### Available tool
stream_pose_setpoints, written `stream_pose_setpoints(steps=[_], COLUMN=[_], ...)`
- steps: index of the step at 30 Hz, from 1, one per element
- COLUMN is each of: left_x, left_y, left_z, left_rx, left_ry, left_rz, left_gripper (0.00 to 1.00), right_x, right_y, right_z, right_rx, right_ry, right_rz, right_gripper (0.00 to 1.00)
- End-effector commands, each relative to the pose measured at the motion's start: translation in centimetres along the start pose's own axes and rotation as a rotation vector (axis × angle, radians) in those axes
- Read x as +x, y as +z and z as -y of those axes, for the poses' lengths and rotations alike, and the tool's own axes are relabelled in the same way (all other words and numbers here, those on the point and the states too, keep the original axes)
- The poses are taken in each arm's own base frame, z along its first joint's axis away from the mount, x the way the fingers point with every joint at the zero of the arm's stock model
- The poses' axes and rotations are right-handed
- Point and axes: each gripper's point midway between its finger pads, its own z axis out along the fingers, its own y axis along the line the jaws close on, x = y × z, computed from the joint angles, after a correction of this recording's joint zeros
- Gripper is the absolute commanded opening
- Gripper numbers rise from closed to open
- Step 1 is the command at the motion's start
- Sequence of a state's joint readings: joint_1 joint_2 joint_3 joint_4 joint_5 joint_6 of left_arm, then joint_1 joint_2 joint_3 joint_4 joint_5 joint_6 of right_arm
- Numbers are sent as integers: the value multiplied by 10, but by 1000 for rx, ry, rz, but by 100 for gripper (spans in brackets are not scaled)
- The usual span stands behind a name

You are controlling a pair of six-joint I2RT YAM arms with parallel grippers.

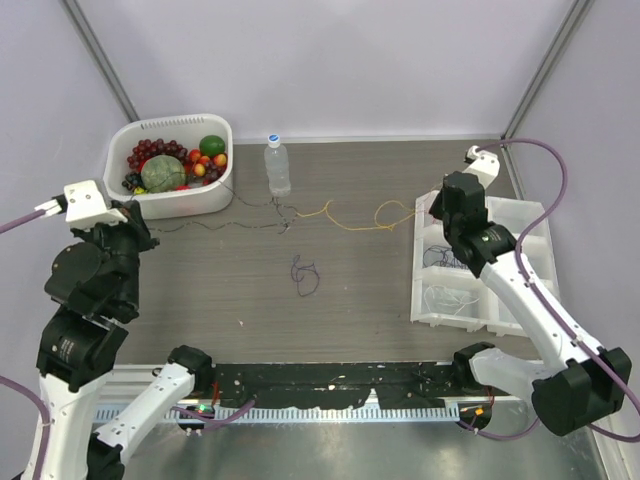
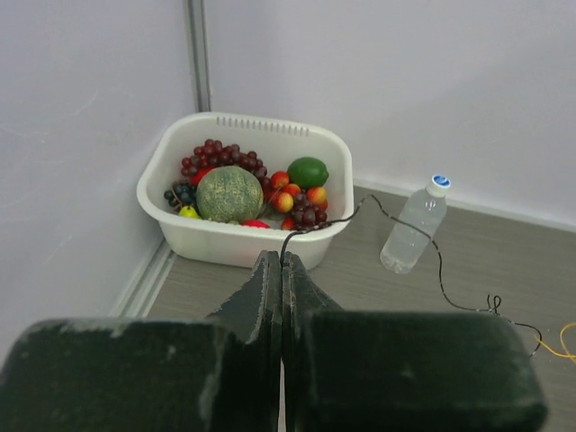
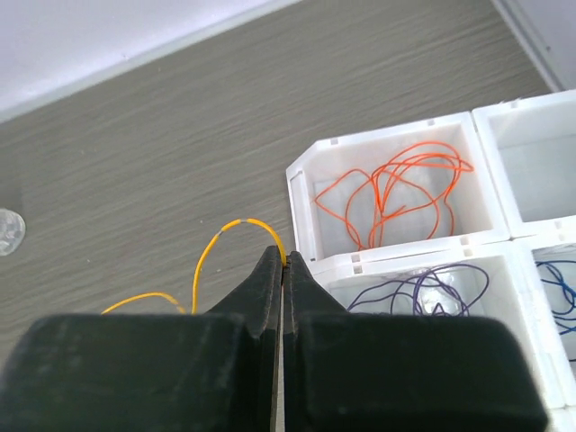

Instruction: Untangle the cables

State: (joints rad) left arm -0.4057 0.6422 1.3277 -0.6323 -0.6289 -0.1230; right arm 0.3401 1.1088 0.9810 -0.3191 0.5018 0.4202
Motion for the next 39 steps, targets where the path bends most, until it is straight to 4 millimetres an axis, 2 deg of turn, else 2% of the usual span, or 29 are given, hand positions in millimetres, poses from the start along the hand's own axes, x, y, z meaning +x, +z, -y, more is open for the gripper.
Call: stream_pose_setpoints(steps=[1,3,4,5,6,7,9,11,12,13,15,18,21,26,30,33,36,37,39], left_x=[11,24,28,28,27,25,20,20,20,30,39,57,70,82,81,79,79,81,87], left_y=[4,8,9,7,4,-1,-11,-17,-19,-17,-14,-10,-7,-11,-19,-26,-31,-30,-25], left_z=[13,11,4,-6,-21,-33,-52,-55,-55,-49,-39,-26,-22,-32,-54,-69,-76,-73,-51], left_rx=[49,25,-14,-62,-135,-189,-266,-257,-240,-205,-161,-112,-105,-152,-234,-278,-288,-271,-149], left_ry=[-36,-19,1,12,19,22,13,-15,-26,-21,-16,-15,1,46,53,78,70,65,54], left_rz=[6,-21,-27,-20,-11,3,44,74,88,77,58,25,5,-8,17,43,57,59,57], left_gripper=[0,0,0,0,0,0,0,0,0,0,0,0,0,0,0,0,0,0,0], right_x=[-54,-72,-89,-96,-109,-117,-129,-134,-135,-139,-143,-159,-168,-163,-163,-165,-166,-167,-166], right_y=[-29,-40,-47,-54,-61,-65,-70,-69,-67,-63,-64,-71,-76,-70,-60,-53,-51,-47,-41], right_z=[9,23,34,57,66,89,119,139,140,158,169,178,192,221,237,243,248,245,230], right_rx=[30,95,158,263,304,390,478,510,510,541,581,628,693,816,879,889,892,868,779], right_ry=[31,22,32,27,38,43,68,108,127,161,184,200,195,176,163,166,168,168,167], right_rz=[119,159,202,221,249,267,276,259,251,241,239,268,283,261,246,233,220,210,199], right_gripper=[1,1,1,1,1,1,1,1,1,1,1,1,1,1,1,1,1,1,1])
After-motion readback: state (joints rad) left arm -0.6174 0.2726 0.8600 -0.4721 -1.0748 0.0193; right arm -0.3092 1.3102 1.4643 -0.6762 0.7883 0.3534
